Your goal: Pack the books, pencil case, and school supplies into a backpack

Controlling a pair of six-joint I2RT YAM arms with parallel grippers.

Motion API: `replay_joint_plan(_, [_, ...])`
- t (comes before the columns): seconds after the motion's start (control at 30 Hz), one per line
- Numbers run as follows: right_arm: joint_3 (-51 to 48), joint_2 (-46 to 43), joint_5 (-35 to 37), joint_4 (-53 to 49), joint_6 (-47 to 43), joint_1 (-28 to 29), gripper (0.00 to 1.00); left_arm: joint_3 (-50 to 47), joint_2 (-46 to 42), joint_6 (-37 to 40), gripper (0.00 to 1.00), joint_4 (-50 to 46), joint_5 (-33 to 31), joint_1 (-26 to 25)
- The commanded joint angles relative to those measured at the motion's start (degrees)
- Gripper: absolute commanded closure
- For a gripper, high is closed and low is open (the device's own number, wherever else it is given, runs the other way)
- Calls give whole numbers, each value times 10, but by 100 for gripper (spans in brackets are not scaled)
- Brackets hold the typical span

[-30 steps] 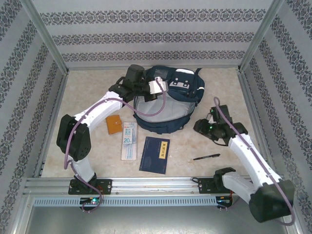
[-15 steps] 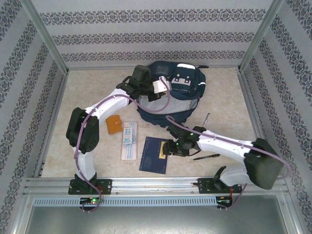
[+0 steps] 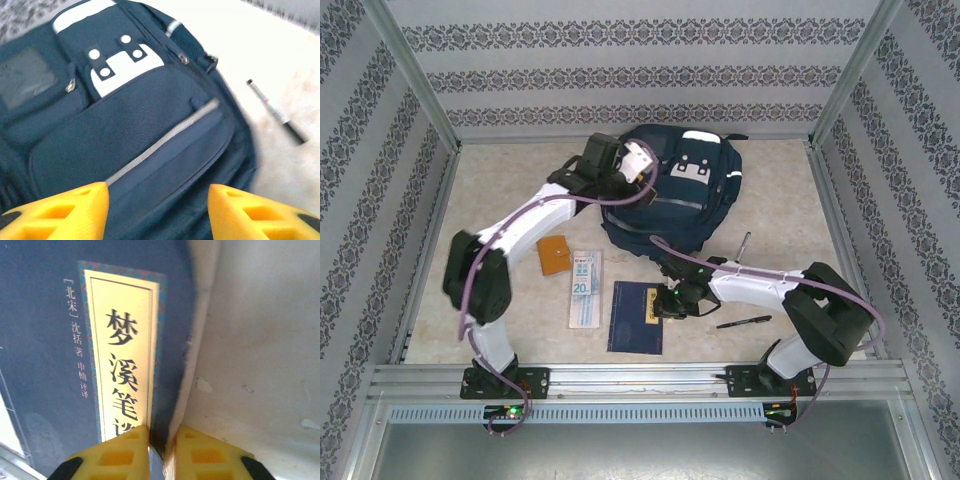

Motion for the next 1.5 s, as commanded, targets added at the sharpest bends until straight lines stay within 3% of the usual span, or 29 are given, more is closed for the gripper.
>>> replay_joint_plan(0.0, [-38,-10,-44,62,11,-18,92,-92,-126,-264,42,-108,28,-6])
replay_joint_plan(0.07, [-63,-20,-76,101,23,-31,97,-202,-199,-372,41,-108,76,-12])
replay_joint_plan(0.17, [-87,-44,-94,121,32,-47,99,-341,-278,-469,37,-92,128,-16])
replay_joint_plan(0.3, [-114,-67,-106,139,38,-71,100,-421,-290,-491,35,-79,128,-27])
replay_joint_plan(0.7, [-127,-56,-127,167,46,-87,100,-361,-89,-457,36,-63,190,-67])
replay_joint_plan(0.87, [-139,-64,-116,173,54,-85,99,-329,-41,-456,37,-109,110,-68])
replay_joint_plan(1.07, [-138,-59,-110,176,55,-81,99,-302,-4,-447,33,-147,67,-76])
replay_joint_plan(1.27, [-134,-26,-126,199,54,-71,99,-310,-6,-441,35,-66,157,-78])
replay_joint_plan(1.4, [-135,-17,-134,218,56,-67,99,-322,-16,-462,46,15,238,-77])
replay_joint_plan(1.47, [-133,-21,-137,220,54,-67,99,-328,-32,-464,54,31,238,-78])
